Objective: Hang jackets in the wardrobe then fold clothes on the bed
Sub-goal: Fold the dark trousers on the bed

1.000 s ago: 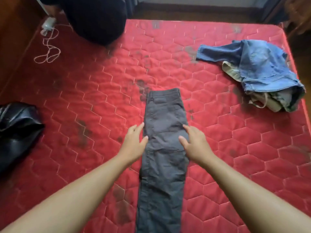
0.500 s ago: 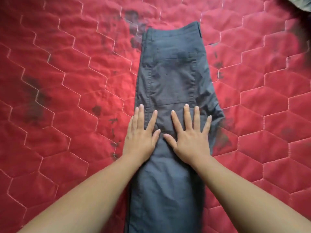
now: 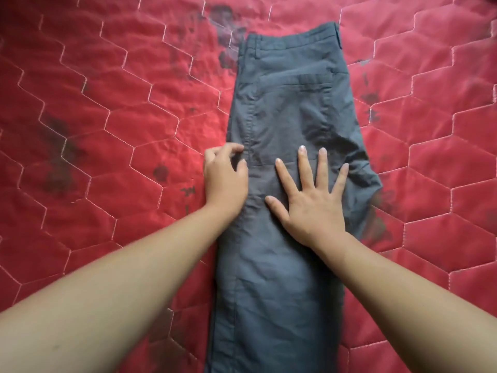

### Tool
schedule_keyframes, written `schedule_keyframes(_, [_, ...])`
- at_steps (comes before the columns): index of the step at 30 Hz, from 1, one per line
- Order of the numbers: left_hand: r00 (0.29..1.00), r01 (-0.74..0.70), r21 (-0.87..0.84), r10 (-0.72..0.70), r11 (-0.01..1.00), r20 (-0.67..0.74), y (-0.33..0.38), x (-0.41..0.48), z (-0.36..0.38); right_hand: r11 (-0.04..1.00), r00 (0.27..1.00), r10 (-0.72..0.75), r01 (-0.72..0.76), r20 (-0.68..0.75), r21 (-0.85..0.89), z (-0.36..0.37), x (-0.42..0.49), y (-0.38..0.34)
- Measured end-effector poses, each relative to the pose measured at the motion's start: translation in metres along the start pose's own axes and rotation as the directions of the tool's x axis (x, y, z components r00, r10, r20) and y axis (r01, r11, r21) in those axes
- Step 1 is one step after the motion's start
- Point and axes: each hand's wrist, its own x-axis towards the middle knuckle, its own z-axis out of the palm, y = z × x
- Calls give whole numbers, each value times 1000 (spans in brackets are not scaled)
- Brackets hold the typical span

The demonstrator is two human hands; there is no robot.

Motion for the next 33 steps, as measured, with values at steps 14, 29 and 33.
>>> schedule_keyframes(14, [931, -291, 377, 170, 879, 323, -32, -98, -32, 996, 1000, 26, -26, 2, 87, 10, -140, -37])
schedule_keyframes(29, [943, -49, 109, 10, 993, 332, -100, -253, -96, 319, 769, 621, -423, 150, 848, 9, -270, -77])
schedule_keyframes(33, [886, 350, -105, -292, 931, 360, -95, -301, -112, -142, 566, 615, -605, 549, 784, -4, -289, -73])
